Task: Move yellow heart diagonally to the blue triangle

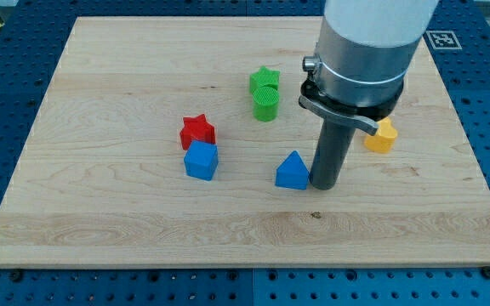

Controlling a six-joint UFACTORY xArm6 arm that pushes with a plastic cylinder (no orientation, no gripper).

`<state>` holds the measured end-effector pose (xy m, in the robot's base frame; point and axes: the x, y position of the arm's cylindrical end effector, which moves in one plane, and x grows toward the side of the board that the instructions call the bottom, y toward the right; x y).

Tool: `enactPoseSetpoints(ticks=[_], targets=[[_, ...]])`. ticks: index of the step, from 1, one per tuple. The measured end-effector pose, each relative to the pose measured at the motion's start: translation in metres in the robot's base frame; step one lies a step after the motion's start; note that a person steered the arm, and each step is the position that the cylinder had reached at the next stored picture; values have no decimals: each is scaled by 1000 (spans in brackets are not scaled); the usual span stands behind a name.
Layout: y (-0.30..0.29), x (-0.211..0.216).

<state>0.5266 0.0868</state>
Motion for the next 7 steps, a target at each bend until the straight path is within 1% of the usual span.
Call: enactPoseSetpoints(ticks=[1,3,4,5,6,7], targets=[[-10,0],[-10,0],[-42,2],[-43,2],[-65,2],[-65,1]])
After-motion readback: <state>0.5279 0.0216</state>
